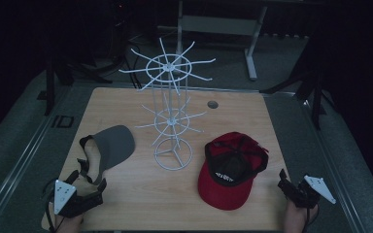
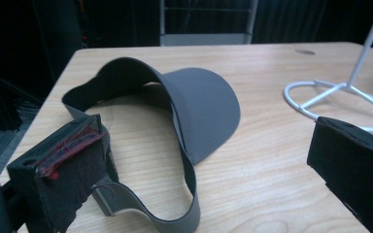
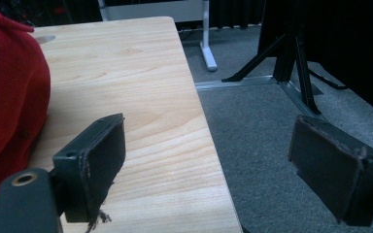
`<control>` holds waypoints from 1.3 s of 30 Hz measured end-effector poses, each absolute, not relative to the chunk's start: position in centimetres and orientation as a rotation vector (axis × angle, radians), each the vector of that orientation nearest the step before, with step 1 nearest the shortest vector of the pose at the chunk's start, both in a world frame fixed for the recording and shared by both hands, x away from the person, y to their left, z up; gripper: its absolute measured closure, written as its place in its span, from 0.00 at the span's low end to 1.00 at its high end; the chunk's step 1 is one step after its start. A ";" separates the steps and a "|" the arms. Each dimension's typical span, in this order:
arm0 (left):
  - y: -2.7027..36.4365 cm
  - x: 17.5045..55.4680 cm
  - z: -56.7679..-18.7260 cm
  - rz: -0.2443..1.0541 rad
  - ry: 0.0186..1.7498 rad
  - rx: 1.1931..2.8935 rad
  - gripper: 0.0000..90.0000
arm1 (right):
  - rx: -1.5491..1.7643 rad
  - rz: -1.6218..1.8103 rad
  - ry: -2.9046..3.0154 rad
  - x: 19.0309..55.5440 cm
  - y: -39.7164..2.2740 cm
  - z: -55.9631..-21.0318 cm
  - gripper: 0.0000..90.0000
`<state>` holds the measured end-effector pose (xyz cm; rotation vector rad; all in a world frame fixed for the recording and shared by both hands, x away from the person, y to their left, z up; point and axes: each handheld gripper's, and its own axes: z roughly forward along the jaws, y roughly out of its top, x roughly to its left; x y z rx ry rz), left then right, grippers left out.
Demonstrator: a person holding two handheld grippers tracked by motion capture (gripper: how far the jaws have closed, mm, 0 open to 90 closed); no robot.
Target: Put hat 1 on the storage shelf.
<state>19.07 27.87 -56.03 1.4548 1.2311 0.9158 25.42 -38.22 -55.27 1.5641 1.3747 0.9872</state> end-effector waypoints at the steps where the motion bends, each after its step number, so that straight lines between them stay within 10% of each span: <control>1: 27.8 19.0 -56.0 0.919 1.241 1.446 0.01 | 1.564 0.983 1.380 25.4 -38.2 -55.3 0.15; 39: 24.0 18.7 -55.1 0.842 1.135 1.449 0.01 | 1.482 1.136 1.715 28.9 -35.4 -47.3 0.15</control>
